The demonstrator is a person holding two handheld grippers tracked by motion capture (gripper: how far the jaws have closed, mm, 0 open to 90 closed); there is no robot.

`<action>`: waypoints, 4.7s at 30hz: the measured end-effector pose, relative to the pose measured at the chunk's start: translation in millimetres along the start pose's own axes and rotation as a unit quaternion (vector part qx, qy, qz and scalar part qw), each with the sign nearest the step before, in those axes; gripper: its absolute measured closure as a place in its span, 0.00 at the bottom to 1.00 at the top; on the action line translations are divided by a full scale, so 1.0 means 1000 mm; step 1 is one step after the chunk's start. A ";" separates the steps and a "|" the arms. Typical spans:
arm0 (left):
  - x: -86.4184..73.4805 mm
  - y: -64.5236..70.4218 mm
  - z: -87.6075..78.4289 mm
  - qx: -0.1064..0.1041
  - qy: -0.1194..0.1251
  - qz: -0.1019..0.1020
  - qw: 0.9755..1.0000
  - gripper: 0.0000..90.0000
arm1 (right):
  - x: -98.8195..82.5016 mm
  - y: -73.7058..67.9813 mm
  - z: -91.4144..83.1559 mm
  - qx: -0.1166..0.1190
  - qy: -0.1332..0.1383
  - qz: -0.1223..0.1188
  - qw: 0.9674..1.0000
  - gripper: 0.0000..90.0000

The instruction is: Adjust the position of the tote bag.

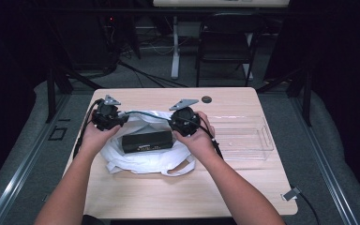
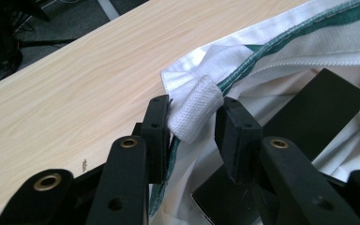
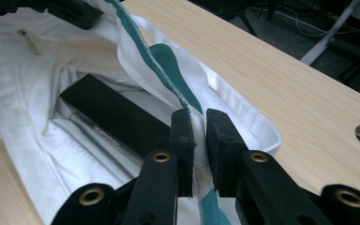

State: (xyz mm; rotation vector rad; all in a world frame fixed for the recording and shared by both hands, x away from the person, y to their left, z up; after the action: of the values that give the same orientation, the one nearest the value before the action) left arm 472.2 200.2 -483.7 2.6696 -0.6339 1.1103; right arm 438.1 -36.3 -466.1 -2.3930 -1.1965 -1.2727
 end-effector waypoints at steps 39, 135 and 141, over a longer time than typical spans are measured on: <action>0.008 -0.006 0.033 0.000 -0.015 -0.021 1.000 0.74 | -0.005 0.031 0.035 -0.025 -0.021 0.041 0.999 0.93; 0.006 0.006 0.049 0.004 -0.044 0.010 0.999 0.72 | -0.029 0.051 0.069 -0.020 -0.064 0.089 0.994 0.92; 0.006 0.002 0.055 0.004 -0.042 0.004 0.999 0.76 | -0.030 0.051 0.068 -0.017 -0.061 0.089 0.994 0.91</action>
State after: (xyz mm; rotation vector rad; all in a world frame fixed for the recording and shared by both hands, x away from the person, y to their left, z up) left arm 509.7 178.7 -518.1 2.7346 -0.6554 1.0090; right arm 507.8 -53.7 -520.7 -2.5694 -0.9703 -1.1156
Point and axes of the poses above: each handheld gripper's, and its own axes: z roughly forward along the jaws, x roughly out of its top, y roughly to its right, the point moved 5 cm from there along z, roughly forward along the jaws, and after that the axes turned 10 degrees about -z, right-handed, at the moved point
